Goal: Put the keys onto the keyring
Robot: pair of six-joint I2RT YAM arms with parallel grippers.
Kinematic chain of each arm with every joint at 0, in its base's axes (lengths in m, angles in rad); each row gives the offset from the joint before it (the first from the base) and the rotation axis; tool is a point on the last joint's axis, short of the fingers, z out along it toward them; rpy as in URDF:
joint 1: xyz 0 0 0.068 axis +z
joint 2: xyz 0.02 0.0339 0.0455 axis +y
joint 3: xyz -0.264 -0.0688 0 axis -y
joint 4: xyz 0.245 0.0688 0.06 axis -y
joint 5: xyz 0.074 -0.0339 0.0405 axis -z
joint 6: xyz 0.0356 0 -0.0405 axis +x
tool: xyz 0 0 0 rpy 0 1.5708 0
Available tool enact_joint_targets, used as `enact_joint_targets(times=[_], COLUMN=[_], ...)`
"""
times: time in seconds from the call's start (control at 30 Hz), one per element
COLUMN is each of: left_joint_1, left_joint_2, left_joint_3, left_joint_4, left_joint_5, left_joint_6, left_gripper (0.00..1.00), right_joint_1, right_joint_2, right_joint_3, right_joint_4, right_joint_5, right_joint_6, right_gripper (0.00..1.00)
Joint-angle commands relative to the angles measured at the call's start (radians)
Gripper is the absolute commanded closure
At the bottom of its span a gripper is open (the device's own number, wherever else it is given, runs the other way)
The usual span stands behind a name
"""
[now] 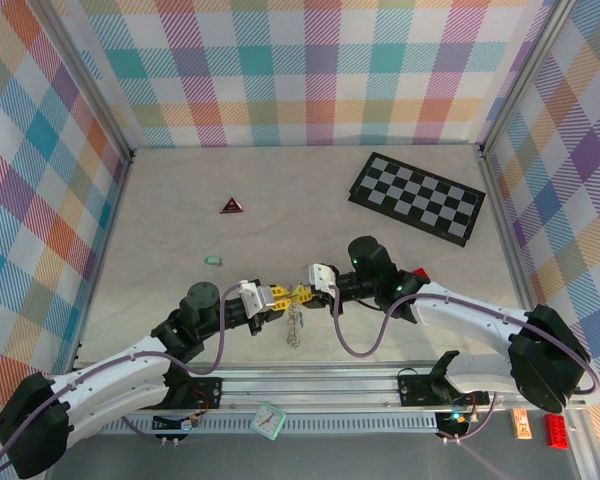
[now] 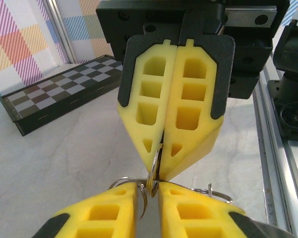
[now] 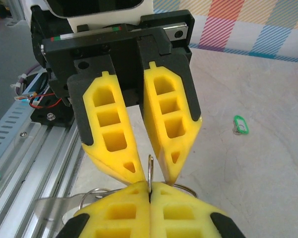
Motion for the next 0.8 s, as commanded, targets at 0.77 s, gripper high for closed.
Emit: enact_joint_targets(times=[0.77], left_joint_1=[-0.011], left_joint_2=[0.022], left_joint_3=[0.036], left_joint_4=[-0.003], left_joint_5=[0.065], left_joint_6=[0.024], left_gripper=[1.0], right_joint_1=[0.003], right_joint_2=[-0.046], right_joint_3=[0.074], right_joint_4=[-0.19], right_joint_5=[0.062], right_joint_6=[-0.121], right_gripper=[0.81])
